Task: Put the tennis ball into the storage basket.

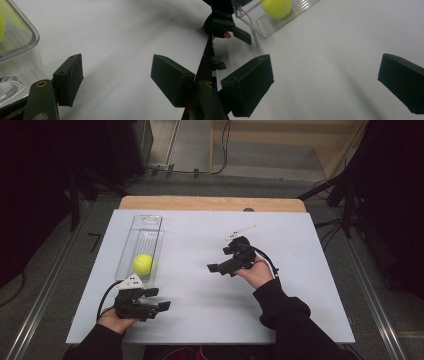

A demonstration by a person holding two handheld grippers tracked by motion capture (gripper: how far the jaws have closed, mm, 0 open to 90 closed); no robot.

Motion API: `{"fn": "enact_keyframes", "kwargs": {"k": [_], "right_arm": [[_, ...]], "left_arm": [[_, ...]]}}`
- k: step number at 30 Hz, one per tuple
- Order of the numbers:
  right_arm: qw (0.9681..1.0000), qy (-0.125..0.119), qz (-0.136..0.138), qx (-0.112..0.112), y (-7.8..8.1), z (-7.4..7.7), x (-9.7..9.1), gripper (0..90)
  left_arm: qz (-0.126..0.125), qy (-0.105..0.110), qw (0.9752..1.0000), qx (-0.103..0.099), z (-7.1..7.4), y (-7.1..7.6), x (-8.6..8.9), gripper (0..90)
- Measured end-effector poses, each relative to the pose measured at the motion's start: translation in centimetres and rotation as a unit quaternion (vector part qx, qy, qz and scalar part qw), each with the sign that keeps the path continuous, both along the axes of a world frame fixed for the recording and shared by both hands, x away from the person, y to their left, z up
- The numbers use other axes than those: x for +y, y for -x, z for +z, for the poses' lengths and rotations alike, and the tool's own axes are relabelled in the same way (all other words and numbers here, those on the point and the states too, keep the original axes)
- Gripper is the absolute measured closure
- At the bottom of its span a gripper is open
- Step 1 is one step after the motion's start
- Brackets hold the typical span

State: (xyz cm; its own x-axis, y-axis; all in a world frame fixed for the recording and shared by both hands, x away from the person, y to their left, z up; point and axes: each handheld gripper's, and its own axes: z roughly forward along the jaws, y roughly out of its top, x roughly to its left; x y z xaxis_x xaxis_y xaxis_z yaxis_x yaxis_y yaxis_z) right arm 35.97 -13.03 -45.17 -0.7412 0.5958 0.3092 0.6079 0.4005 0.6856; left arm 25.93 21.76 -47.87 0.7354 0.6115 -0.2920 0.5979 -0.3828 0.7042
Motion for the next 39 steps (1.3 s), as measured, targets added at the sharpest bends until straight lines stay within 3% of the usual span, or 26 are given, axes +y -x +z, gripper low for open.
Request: {"fn": "enact_keyframes", "kwargs": {"k": [7, 9, 25, 27, 39], "right_arm": [[0.9999, 0.008, -0.009, 0.002, 0.9, -0.1, -1.5, 0.0], [0.9999, 0.006, -0.013, 0.0, 1.2, -0.2, -2.0, 6.4], [0.9991, 0.011, -0.04, -0.007, 3.9, -0.7, -6.0, 6.8], [0.9988, 0.015, -0.045, -0.008, 4.4, -0.9, -6.6, 14.1], [0.9981, 0.016, -0.058, -0.014, 6.7, -2.0, -9.0, 14.1]], "left_arm": [[-0.001, 0.0, 1.0, -0.002, 0.0, 0.0, 0.0, 26.3], [0.0, 0.0, 1.0, -0.002, 0.0, 0.0, 0.0, 26.3], [0.001, 0.0, 1.0, 0.0, 0.0, 0.0, 0.0, 26.3], [-0.001, 0.001, 1.0, 0.0, 0.0, 0.0, 0.0, 26.3], [0.004, -0.001, 1.0, -0.002, 0.0, -0.1, 0.1, 26.3]]}}
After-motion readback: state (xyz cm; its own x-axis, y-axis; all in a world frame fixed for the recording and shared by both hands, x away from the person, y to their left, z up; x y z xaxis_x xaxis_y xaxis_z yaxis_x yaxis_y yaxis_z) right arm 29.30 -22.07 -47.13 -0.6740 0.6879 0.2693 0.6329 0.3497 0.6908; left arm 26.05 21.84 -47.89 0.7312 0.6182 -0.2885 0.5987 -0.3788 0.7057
